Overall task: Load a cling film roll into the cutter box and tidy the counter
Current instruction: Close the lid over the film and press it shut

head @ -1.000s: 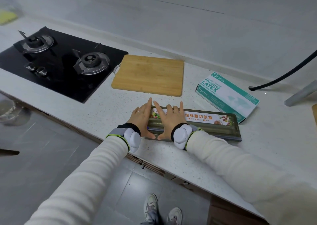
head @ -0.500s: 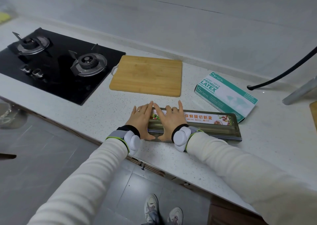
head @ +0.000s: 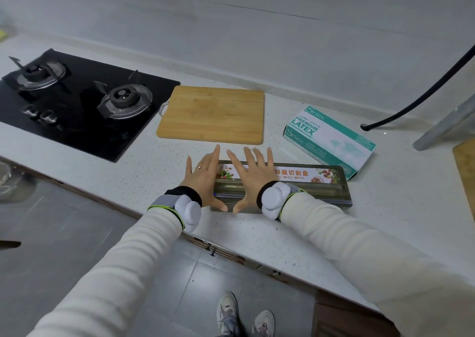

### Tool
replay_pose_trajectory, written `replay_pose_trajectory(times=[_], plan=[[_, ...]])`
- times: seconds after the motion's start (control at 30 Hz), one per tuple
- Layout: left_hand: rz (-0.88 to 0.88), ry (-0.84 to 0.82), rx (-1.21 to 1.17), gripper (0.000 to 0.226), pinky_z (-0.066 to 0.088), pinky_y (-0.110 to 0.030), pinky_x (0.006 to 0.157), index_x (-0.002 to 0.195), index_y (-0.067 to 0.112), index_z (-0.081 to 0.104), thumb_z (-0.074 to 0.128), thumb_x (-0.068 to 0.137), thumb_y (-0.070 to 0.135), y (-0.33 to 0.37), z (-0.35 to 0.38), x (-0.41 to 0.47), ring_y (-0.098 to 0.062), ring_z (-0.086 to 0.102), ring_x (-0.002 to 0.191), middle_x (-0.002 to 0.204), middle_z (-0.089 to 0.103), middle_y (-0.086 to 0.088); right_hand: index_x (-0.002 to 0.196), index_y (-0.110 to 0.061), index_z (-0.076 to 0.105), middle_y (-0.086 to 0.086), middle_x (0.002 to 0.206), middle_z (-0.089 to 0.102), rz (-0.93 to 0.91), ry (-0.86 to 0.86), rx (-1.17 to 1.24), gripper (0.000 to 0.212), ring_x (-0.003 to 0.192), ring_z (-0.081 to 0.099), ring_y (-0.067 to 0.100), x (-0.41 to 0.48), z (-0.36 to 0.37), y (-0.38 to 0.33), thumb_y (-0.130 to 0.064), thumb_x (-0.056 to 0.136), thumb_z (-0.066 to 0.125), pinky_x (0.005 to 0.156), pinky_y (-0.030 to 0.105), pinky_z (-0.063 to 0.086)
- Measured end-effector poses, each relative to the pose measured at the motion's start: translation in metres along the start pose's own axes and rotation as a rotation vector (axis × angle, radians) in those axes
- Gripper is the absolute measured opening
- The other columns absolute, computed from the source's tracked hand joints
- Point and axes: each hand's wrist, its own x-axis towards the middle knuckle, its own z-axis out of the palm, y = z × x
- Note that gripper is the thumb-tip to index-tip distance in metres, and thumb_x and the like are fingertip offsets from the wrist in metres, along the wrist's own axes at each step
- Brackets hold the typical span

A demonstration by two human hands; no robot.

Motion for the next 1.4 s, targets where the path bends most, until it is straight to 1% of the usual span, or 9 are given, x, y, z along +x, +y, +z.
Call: replay_pose_trajectory(times=[0.07,0.13,0.3,0.57,0.67,0.8,0.97,1.3,1.4], plan=[[-0.017,0.003,0.018,0.154,-0.008,-0.057,0.117,0.144,0.014,-0.03,0.08,0.049,0.064,0.007,-0.004,0.002,-0.024,-0.007,0.148,0.16,-0.005,-0.008,0.145,-0.034,-0.02,0.014,0.159,-0.003,0.013,0.026,0.033,0.143,0.145,-0.002,0.04,-0.008,0.0,0.018,-0.082,0.042,0.066,0.11,0.061,-0.012],[0.008,0.004,0.033,0.154,-0.012,-0.055,0.116,0.145,0.012,-0.027,0.078,0.047,0.069,0.021,-0.006,0.007,-0.024,-0.01,0.148,0.16,-0.008,-0.009,0.145,-0.035,-0.019,0.011,0.159,-0.003,0.043,0.013,0.057,0.143,0.145,-0.001,0.039,-0.02,-0.003,0.042,-0.082,0.042,0.067,0.112,0.06,-0.01],[0.19,0.014,0.072,0.15,-0.013,-0.052,0.115,0.147,0.009,-0.02,0.073,0.048,0.074,0.093,-0.004,0.027,-0.024,-0.006,0.148,0.16,-0.004,-0.01,0.146,-0.036,-0.018,0.009,0.16,0.0,0.148,-0.072,0.058,0.141,0.146,0.002,0.037,-0.064,-0.004,0.108,-0.081,0.043,0.068,0.114,0.06,-0.002],[0.28,-0.035,0.211,0.143,-0.008,-0.059,0.115,0.149,0.005,-0.013,0.072,0.055,0.072,0.179,0.015,0.052,-0.028,0.007,0.148,0.158,0.012,-0.011,0.148,-0.035,-0.012,0.007,0.157,0.01,0.218,-0.113,0.025,0.141,0.146,0.007,0.028,-0.108,0.01,0.169,-0.072,0.043,0.075,0.114,0.058,-0.001],[0.254,-0.055,0.259,0.142,-0.005,-0.062,0.115,0.149,0.006,-0.011,0.072,0.054,0.072,0.19,0.02,0.058,-0.029,0.017,0.146,0.156,0.018,-0.009,0.148,-0.035,-0.009,0.008,0.154,0.015,0.194,-0.103,0.005,0.139,0.145,0.012,0.029,-0.11,0.014,0.174,-0.07,0.044,0.076,0.115,0.058,0.003],[0.232,-0.03,0.276,0.144,-0.003,-0.065,0.114,0.15,0.006,-0.007,0.071,0.05,0.074,0.2,0.026,0.068,-0.028,0.031,0.139,0.148,0.033,-0.012,0.149,-0.034,-0.009,0.008,0.151,0.024,0.178,-0.08,0.032,0.138,0.142,0.02,0.028,-0.107,0.02,0.178,-0.067,0.047,0.078,0.115,0.056,0.006],[0.204,0.009,0.3,0.147,-0.006,-0.064,0.113,0.149,0.003,-0.006,0.068,0.047,0.079,0.203,0.031,0.07,-0.029,0.037,0.135,0.141,0.043,-0.014,0.15,-0.03,-0.009,0.008,0.142,0.035,0.148,-0.036,0.054,0.138,0.136,0.031,0.029,-0.101,0.025,0.178,-0.061,0.049,0.08,0.117,0.053,0.008],[0.198,0.018,0.365,0.138,-0.012,-0.063,0.112,0.149,-0.001,-0.002,0.064,0.056,0.076,0.208,0.031,0.067,-0.027,0.037,0.135,0.145,0.038,-0.012,0.149,-0.025,-0.013,0.015,0.138,0.041,0.078,-0.024,0.032,0.137,0.132,0.037,0.031,-0.1,0.024,0.179,-0.059,0.053,0.079,0.118,0.049,0.007],[0.205,0.028,0.38,0.136,-0.015,-0.062,0.111,0.149,-0.002,0.001,0.063,0.057,0.076,0.208,0.03,0.066,-0.028,0.039,0.133,0.143,0.041,-0.012,0.15,-0.024,-0.011,0.015,0.137,0.042,0.071,-0.007,0.016,0.136,0.131,0.038,0.031,-0.1,0.025,0.18,-0.059,0.053,0.078,0.119,0.048,0.007]])
